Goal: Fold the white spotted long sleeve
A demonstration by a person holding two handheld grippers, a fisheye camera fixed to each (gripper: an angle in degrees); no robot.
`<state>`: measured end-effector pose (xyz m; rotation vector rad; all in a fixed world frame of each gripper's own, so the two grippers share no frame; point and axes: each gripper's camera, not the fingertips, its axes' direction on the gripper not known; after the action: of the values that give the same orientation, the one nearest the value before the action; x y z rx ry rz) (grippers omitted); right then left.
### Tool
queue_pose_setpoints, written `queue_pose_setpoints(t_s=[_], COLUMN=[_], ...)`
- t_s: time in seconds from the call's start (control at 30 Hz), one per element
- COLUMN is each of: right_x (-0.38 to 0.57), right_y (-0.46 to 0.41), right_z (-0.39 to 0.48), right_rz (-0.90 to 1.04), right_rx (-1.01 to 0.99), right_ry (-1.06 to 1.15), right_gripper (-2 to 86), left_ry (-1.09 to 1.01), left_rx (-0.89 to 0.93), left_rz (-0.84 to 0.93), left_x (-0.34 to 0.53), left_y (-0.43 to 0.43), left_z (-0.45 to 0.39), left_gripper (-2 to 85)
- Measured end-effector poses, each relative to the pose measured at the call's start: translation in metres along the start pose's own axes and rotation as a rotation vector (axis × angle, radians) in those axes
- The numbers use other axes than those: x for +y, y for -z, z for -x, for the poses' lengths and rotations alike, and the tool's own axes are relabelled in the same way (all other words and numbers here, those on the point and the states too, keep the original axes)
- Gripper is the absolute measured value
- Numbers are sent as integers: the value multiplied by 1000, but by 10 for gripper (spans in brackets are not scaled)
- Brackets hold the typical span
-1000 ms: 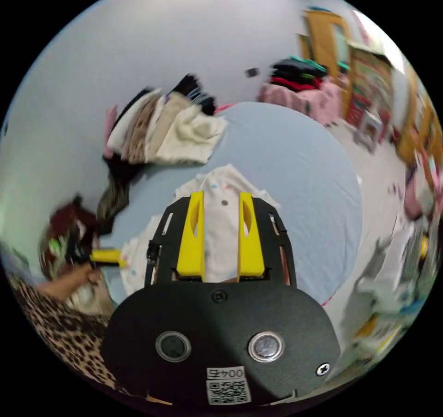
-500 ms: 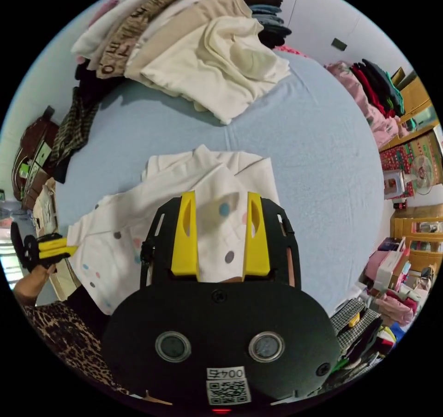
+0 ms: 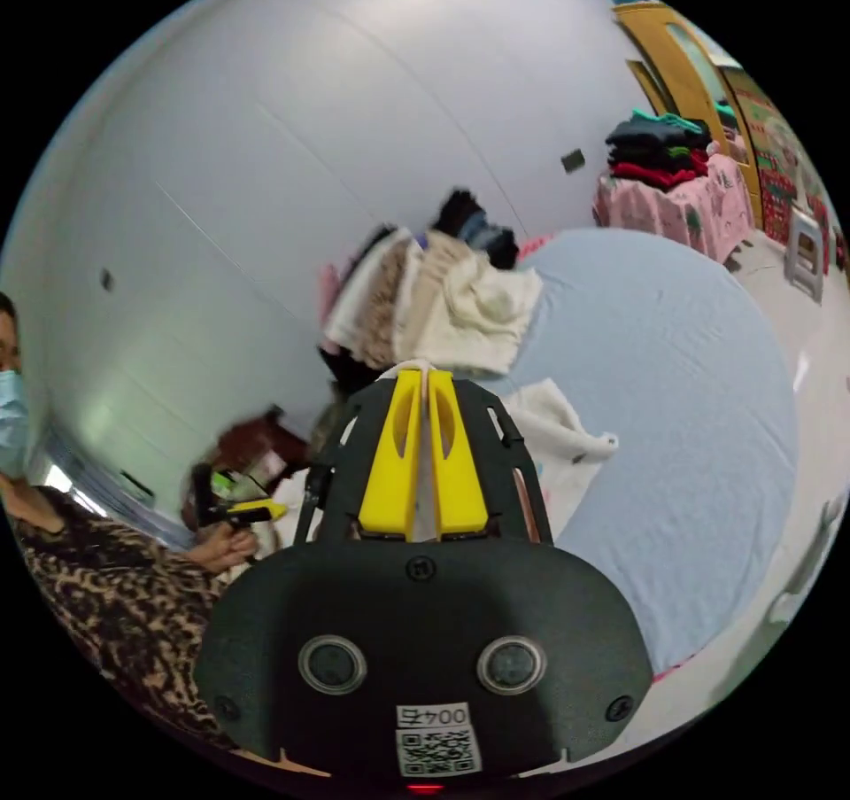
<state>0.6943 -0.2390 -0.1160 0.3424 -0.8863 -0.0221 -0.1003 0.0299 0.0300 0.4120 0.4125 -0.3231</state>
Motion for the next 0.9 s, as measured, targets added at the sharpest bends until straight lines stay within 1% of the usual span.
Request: queue_pose_setpoints(t_s=[0.03, 0.07, 0.1, 0.13, 0.2, 0.23, 0.27, 0.3, 0.4, 0.47, 0.53, 0.63, 0.7, 0.73, 0.8, 0.83, 0.9], right_x=[3, 9, 14, 17, 27, 29, 32, 34, 37, 37, 31, 16, 4, 1, -12, -17, -41], right_y=[21, 63, 101, 119, 187, 203, 234, 262, 312, 326, 329, 314, 295, 290, 278, 276, 274], right_z=[8, 29, 54, 67, 126, 140, 169, 193, 238, 249, 245, 200, 144, 129, 79, 71, 63], right_rz=[-40, -111, -158, -178, -260, -279, -308, -342, -402, -410, -380, -288, -237, -226, -210, -207, -215], right_rx=[-32, -79, -100, -109, -170, -181, -186, -172, -102, -63, -20, -2, 53, 67, 98, 105, 193], right_ry=[1, 23, 76, 111, 265, 304, 378, 428, 499, 506, 471, 313, 138, 98, -29, -49, -40], right_gripper=[-4, -4, -5, -5, -5, -5, -5, -5, -5, -5, -5, -5, -5, -5, -5, -5, -5], left_ry=[-23, -80, -158, -198, -344, -374, -419, -461, -544, -575, -590, -532, -425, -403, -341, -328, -294], left_rx=[15, 38, 58, 69, 120, 133, 152, 161, 141, 118, 86, 76, 93, 90, 37, 32, 11], left_rz=[-32, -84, -143, -172, -274, -298, -343, -393, -506, -545, -552, -474, -373, -346, -234, -219, -181], left_x=[-5, -15, -25, -29, -43, -46, -52, -57, -69, -78, -90, -126, -161, -170, -206, -215, -253], left_y=[17, 52, 90, 109, 185, 204, 242, 276, 344, 364, 365, 330, 275, 260, 197, 183, 144], left_z=[-8, -27, -49, -59, -98, -107, -123, -137, -167, -178, -182, -163, -130, -122, -96, -91, -85], left_gripper=[28, 27, 27, 27, 27, 27, 27, 27, 26, 27, 27, 26, 25, 25, 24, 24, 21])
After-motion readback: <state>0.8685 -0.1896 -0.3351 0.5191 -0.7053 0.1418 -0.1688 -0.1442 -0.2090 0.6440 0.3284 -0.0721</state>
